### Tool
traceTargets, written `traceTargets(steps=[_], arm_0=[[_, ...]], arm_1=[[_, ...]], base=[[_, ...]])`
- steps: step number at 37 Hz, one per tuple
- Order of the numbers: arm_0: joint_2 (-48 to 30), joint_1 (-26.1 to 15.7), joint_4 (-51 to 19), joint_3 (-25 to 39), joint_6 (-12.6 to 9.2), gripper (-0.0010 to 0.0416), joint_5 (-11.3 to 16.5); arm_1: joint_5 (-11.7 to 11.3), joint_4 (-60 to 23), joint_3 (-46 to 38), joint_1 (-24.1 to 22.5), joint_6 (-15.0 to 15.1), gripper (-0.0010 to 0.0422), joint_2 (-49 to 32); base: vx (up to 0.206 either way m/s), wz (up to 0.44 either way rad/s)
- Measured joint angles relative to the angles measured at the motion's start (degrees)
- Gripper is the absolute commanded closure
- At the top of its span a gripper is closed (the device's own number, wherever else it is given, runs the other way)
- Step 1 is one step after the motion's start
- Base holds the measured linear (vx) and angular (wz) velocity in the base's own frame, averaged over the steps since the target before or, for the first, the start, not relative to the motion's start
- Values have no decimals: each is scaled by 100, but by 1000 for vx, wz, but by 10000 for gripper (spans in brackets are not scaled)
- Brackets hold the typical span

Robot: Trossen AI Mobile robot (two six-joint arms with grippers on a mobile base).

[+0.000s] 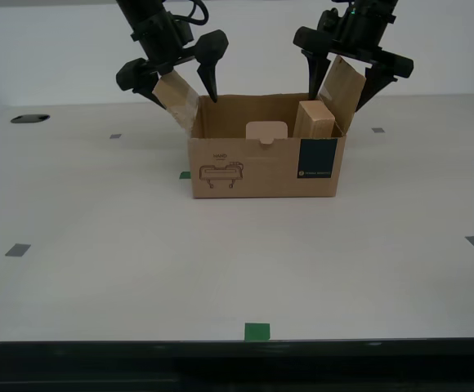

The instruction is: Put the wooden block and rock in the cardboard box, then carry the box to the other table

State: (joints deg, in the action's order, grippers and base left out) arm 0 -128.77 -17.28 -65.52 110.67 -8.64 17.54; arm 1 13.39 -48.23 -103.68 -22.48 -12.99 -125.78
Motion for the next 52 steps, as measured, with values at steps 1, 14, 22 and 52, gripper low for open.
traceTargets(steps=[1,14,22,52], arm_0=[[0,2,11,0,0,12,0],[0,-2,111,0,0,58,2],[0,-2,118,0,0,115,2],[0,-2,192,0,0,285,2]], arm_1=[[0,4,0,0,0,14,0],[-2,63,111,0,0,29,0],[-2,107,125,0,0,70,0],[-2,188,125,-2,-151,205,0]], base=[[0,0],[0,0],[0,0],[0,0]])
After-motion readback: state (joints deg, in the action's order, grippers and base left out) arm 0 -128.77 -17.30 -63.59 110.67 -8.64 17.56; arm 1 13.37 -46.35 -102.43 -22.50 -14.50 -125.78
